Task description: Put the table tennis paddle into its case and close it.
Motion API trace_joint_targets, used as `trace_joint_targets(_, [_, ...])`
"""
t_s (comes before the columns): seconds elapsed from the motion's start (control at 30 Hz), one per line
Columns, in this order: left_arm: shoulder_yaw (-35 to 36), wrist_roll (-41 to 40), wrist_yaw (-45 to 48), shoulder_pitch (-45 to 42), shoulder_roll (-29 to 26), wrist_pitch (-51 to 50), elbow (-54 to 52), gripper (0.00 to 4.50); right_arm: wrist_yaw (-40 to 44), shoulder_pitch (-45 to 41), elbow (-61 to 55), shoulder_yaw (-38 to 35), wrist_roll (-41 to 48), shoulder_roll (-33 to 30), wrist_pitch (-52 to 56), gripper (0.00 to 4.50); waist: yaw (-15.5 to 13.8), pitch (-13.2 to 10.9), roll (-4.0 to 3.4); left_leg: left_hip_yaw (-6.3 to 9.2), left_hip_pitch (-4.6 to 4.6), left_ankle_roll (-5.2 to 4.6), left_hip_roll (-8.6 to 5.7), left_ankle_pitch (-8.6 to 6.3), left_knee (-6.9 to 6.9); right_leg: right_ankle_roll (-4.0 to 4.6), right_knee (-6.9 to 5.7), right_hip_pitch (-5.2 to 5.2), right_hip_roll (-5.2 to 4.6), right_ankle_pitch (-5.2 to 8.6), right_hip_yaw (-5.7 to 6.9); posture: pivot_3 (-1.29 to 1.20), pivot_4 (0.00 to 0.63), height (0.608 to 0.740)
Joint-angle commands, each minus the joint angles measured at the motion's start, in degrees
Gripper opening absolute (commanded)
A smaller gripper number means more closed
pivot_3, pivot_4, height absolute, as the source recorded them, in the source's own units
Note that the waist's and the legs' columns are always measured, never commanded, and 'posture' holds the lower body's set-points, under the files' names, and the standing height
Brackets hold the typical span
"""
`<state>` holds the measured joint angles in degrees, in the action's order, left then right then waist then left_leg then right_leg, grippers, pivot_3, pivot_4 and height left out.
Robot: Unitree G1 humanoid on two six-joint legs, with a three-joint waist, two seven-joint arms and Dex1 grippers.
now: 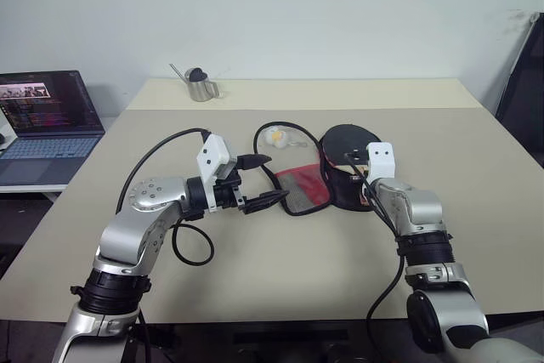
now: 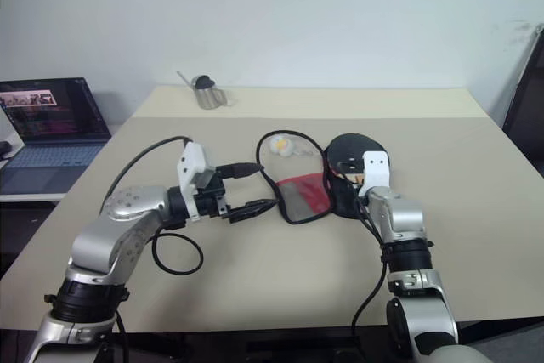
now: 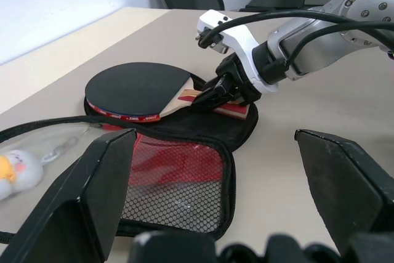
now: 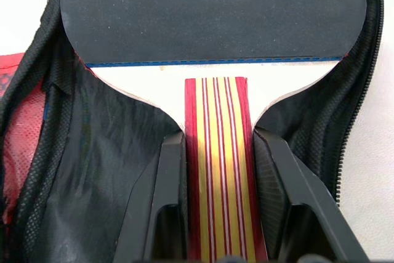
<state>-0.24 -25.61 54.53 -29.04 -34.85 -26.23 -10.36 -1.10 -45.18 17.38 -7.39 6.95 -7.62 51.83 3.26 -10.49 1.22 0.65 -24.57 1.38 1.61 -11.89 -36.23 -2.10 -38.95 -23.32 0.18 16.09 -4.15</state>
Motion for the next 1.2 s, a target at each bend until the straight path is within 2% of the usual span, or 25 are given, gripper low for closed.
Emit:
trace_joint_targets(0.03, [0.39, -0.23, -0.06, -0.71, -0.25, 0.61, -1.7, 4.5, -0.63, -1.28, -0.28, 0.1, -0.21, 1.14, -2.66, 1.8, 0.01, 0.0, 0.0, 0.0, 0.0, 0.0, 0.0, 0.0, 0.0, 0.0, 0.0, 0.0, 0.0, 0.0, 0.0, 0.0, 0.15, 0.74])
trace_joint_targets(0.07, [0.4, -0.23, -0.1, -0.67, -0.25, 0.59, -1.76, 4.5, -0.84, -1.41, -0.14, 0.11, -0.25, 1.46, -2.91, 1.93, 0.02, 0.0, 0.0, 0.0, 0.0, 0.0, 0.0, 0.0, 0.0, 0.0, 0.0, 0.0, 0.0, 0.0, 0.0, 0.0, 0.15, 0.74])
trace_joint_targets(0.2, [0.61, -0.23, -0.37, -0.42, -0.29, 0.59, -1.96, 4.5, -1.21, -1.16, -1.44, 0.37, -0.62, 2.06, -2.79, 3.23, 0.02, 0.0, 0.0, 0.02, 0.0, 0.01, 0.0, 0.0, 0.0, 0.0, -0.01, 0.0, 0.01, 0.0, 0.01, 0.0, 0.15, 0.74])
trace_joint_targets(0.27, [1.0, -0.24, -0.69, -0.02, -0.44, 0.57, -2.11, 4.5, -0.44, -0.53, -4.51, 0.96, -0.65, 1.62, -1.82, 4.01, 0.01, 0.0, 0.0, 0.02, 0.0, 0.02, 0.0, 0.01, 0.0, 0.0, -0.02, 0.0, 0.0, 0.0, 0.01, 0.0, 0.15, 0.74])
trace_joint_targets(0.33, [1.64, -0.33, -1.12, 0.65, -0.72, 0.43, -2.32, 4.5, 1.32, 0.66, -9.34, 1.85, -0.33, 0.56, -0.41, 4.45, 0.0, 0.0, 0.0, 0.03, 0.0, 0.02, 0.0, 0.01, 0.0, 0.0, -0.01, 0.0, 0.0, 0.0, 0.01, 0.0, 0.15, 0.74])
trace_joint_targets(0.5, [3.5, -0.28, -2.17, 3.16, -1.9, 0.47, -2.5, 4.5, 8.59, 3.97, -21.64, 2.25, 3.65, -3.62, 4.08, 4.45, -0.05, 0.0, 0.0, 0.15, 0.0, 0.02, 0.01, 0.01, 0.01, 0.0, 0.0, 0.0, 0.0, 0.0, 0.04, 0.0, 0.15, 0.74])
trace_joint_targets(0.6, [4.56, -0.18, -2.63, 4.31, -2.58, 0.85, -1.94, 4.5, 15.53, 5.31, -27.05, 2.38, 7.01, -7.41, 2.11, 4.45, -0.08, 0.0, 0.0, 0.15, 0.0, 0.02, 0.01, 0.01, 0.0, 0.0, -0.01, 0.0, 0.0, 0.0, 0.05, 0.0, 0.15, 0.74])
trace_joint_targets(0.73, [5.09, 3.14, -6.82, 3.31, -1.8, 3.14, 2.36, 4.5, 25.56, 6.03, -30.07, -1.26, 13.48, -11.02, -4.83, 4.45, -0.07, 0.0, 0.0, 0.13, 0.01, 0.02, 0.01, 0.01, -0.02, 0.0, -0.01, 0.01, 0.01, 0.0, 0.06, 0.0, 0.15, 0.74])
trace_joint_targets(0.87, [3.49, 9.17, -12.93, 0.58, -0.1, 5.87, 10.71, 4.5, 36.17, 5.06, -33.15, -2.79, 23.94, -16.43, 1.31, 4.45, -0.28, 0.0, 0.01, 0.14, 0.01, 0.01, 0.0, 0.01, -0.06, 0.0, -0.01, 0.06, 0.02, 0.0, 0.12, 0.0, 0.15, 0.74])
trace_joint_targets(0.97, [3.23, 10.27, -14.3, -1.61, 2.15, 7.08, 15.98, 4.5, 44.61, 6.04, -36.94, -2.07, 30.0, -22.23, 3.11, 4.45, -0.63, -0.01, -0.01, 0.14, 0.0, 0.01, -0.02, 0.01, -0.09, 0.0, -0.01, 0.07, 0.0, 0.0, 0.12, 0.0, 0.15, 0.74])
trace_joint_targets(1.07, [2.69, 11.72, -14.28, -3.96, 3.23, 7.82, 21.76, 4.5, 49.32, 7.24, -38.61, 0.31, 31.44, -27.15, 2.8, 4.45, -0.82, 0.0, 0.0, 0.17, -0.06, 0.01, -0.01, 0.01, -0.12, 0.0, 0.03, 0.08, 0.0, 0.0, 0.17, 0.0, 0.15, 0.74])
trace_joint_targets(1.2, [0.8, 14.41, -13.49, -7.16, 3.67, 9.05, 29.67, 4.5, 50.87, 8.27, -38.37, 3.01, 29.86, -30.34, 0.23, 4.45, -0.8, 0.0, 0.03, 0.19, -0.06, 0.01, -0.06, 0.01, -0.2, 0.0, -0.03, 0.08, 0.04, 0.0, 0.19, 0.0, 0.15, 0.74])
